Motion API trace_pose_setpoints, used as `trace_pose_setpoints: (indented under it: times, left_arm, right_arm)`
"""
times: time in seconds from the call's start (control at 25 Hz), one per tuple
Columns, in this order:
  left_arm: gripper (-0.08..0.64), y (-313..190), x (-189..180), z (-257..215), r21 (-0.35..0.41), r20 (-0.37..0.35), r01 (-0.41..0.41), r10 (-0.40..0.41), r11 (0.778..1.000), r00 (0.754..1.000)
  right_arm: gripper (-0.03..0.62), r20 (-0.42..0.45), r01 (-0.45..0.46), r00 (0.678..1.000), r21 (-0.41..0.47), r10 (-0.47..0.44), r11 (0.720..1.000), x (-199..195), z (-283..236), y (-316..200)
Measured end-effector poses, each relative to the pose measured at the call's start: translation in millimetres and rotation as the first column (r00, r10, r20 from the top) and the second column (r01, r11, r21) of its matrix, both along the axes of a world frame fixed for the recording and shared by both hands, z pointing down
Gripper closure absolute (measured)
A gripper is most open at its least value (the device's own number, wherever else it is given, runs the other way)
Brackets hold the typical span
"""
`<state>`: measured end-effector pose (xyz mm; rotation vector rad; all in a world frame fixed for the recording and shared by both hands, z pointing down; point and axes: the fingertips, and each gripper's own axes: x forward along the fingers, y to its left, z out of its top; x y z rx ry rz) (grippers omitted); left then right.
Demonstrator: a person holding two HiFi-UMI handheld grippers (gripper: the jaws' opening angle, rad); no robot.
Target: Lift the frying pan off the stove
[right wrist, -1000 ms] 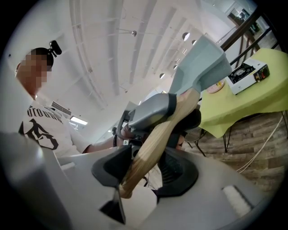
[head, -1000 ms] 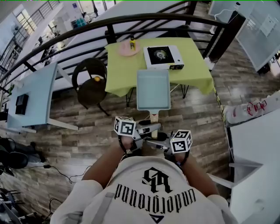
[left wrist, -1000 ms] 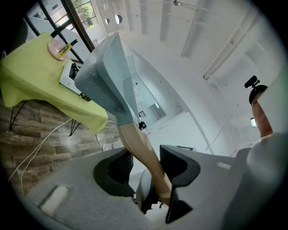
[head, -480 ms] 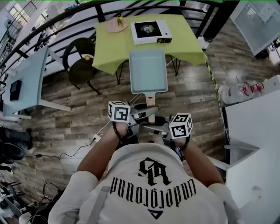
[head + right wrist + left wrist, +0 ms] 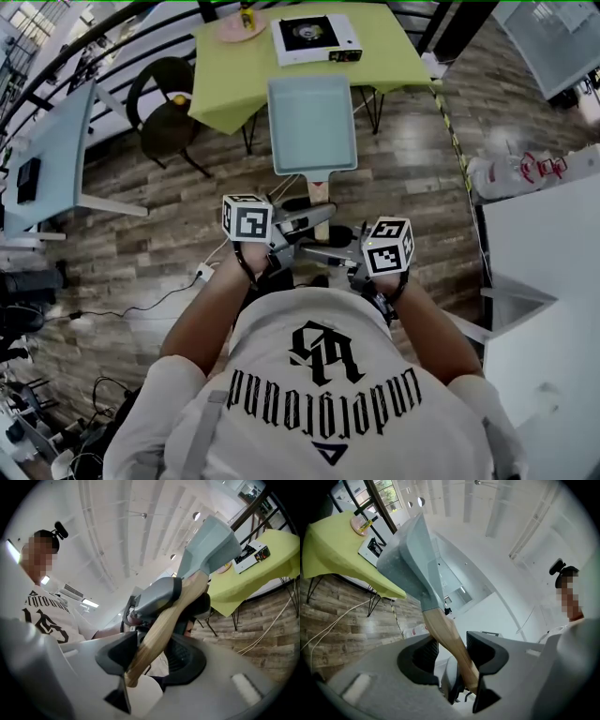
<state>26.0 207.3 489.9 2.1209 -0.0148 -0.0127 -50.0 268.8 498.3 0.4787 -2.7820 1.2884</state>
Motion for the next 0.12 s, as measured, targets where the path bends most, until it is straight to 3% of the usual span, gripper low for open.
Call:
trace_pose_setpoints:
  times: [0.12]
  left_arm:
    - [0.360,-4.9,-1.8,3.0,0.000,0.009,0.003,-0.003,1.000,1.000]
  right_arm:
    - [0.413,0.000,0.005,1.000,0.004,-0.005,1.000,-2.2,2.6,-5.3]
